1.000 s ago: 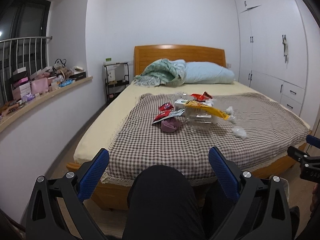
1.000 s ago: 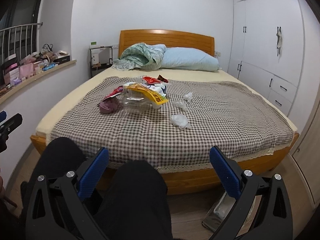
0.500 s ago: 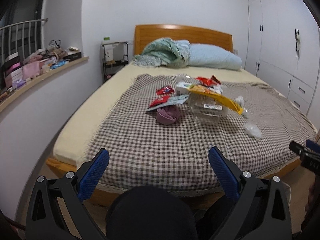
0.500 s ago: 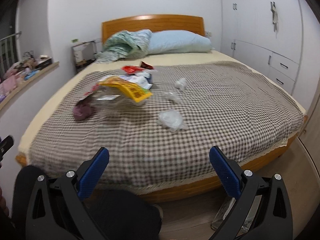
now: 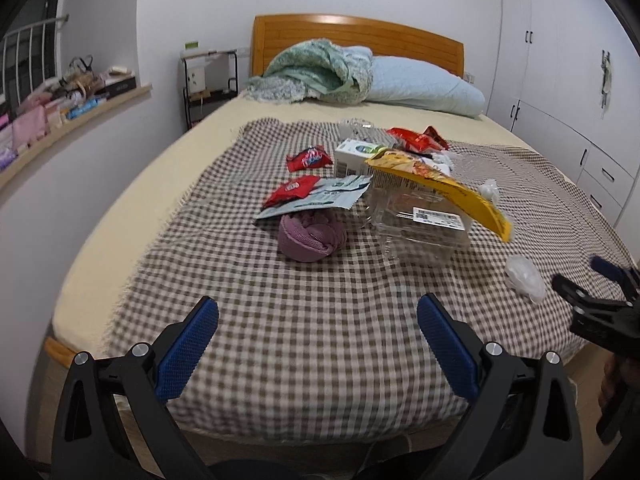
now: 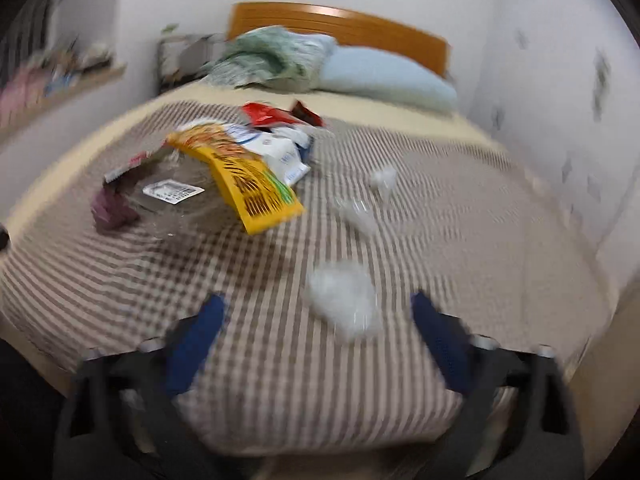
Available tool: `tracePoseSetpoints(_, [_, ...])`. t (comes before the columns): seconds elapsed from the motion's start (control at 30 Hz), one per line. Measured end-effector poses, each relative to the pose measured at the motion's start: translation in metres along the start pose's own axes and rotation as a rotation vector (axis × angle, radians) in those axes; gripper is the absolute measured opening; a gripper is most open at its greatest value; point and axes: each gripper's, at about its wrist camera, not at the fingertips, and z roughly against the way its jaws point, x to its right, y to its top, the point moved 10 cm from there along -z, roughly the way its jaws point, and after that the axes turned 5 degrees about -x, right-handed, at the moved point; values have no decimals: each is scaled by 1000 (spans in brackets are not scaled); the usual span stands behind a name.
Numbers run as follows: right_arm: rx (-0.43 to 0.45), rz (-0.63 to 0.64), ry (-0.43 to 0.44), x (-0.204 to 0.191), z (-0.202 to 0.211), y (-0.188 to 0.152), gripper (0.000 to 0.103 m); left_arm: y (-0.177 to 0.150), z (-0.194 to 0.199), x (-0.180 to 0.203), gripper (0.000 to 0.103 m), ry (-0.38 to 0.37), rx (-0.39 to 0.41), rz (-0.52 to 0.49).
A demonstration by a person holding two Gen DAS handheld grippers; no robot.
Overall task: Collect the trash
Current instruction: 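Grasp the yellow snack bag with the right tool while the left tool grasps a clear plastic bag, then carry both items to the wastebasket and open both tools to drop them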
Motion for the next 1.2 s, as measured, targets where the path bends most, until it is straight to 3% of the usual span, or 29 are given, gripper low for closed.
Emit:
tracePoseSetpoints(0.03, [3,64,-21,-9,-12,10,55,0,-7,1,96,-4,-10,6])
tracePoseSetpoints(0.13, [16,170,-37,-26,-41,32,55,2,-27,2,96,-53,-59,62])
tracePoseSetpoints(0.27, [24,292,-70,-44,-74,54,55,12,-39,-1,96,-31,-41,80])
tracePoseSetpoints(0.37, [-3,323,-34,-51,-91,54,51,16,-45,0,96,-32,-50,93])
tracePoseSetpoints(0.4, [2,319,-25,-51,-92,54,26,16,-46,1,96,-32,-51,93])
tracePoseSetpoints(0.43, [-2,309,-20,-47,-91,54,11,17,-46,2,96,-30,-52,91])
tracePoseSetpoints(0.47, [7,292,-17,-43,-88,56,2,17,-46,4,96,-28,-53,86])
tracePoseSetpoints(0.53, [41,201,40,-26,-70,62,2,17,-43,11,96,-34,-53,77])
tracePoseSetpoints(0.63, [96,109,34,9,-37,66,2,20,-36,31,96,-59,-40,49])
tracePoseSetpoints(0.7, [83,26,43,45,-18,58,1,20,-32,56,96,-89,-32,8])
tracePoseSetpoints(0.93, [-42,-222,30,145,20,-31,1,-8,-56,190,96,-298,-139,-278])
tracePoseSetpoints(1.0, [-73,-276,24,167,28,-55,1,-10,-75,226,94,-288,-149,-353])
tracePoseSetpoints(1.13, [-102,-370,4,195,41,-93,1,0,-118,284,92,-309,-192,-386])
tracePoseSetpoints(1.2, [-112,-409,-4,204,46,-108,1,-2,-142,305,82,-274,-232,-420])
